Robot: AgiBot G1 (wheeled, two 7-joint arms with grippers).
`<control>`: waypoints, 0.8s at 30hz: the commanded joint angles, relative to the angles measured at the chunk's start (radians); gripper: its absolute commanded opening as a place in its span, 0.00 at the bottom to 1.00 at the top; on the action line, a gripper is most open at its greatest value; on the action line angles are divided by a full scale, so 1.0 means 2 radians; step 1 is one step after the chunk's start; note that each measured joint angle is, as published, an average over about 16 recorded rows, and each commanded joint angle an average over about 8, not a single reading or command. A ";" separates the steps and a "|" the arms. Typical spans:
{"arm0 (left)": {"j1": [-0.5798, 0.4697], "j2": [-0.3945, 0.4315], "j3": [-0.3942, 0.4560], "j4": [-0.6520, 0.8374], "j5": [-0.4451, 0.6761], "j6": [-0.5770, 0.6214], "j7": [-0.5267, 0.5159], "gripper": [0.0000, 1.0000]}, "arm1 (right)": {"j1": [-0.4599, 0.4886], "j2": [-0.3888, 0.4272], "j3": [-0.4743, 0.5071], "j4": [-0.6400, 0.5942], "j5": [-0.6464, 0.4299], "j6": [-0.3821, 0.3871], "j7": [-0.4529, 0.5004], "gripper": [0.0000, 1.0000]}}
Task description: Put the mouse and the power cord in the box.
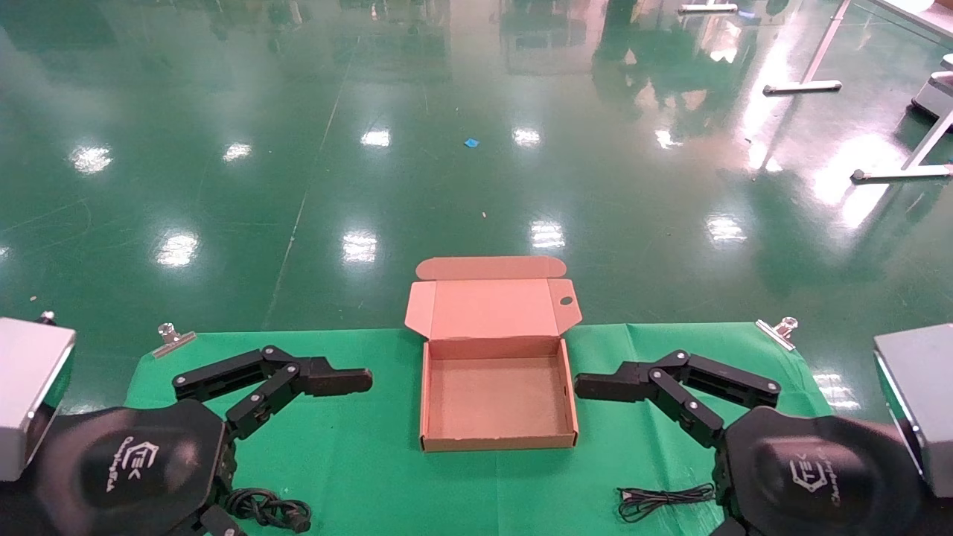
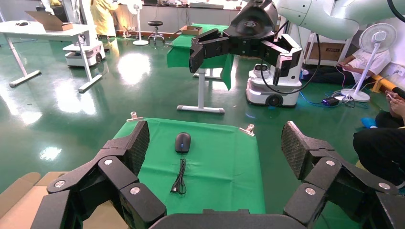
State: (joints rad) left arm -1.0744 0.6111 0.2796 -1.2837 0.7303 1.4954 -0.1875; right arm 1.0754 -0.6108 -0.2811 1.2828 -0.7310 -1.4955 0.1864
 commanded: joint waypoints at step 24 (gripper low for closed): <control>0.000 0.000 0.000 0.000 0.000 0.000 0.000 1.00 | 0.000 0.000 0.000 0.000 0.000 0.000 0.000 1.00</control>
State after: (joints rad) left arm -1.0780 0.6106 0.2824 -1.2851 0.7367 1.4978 -0.1865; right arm 1.0765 -0.6073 -0.2801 1.2829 -0.7336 -1.4974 0.1832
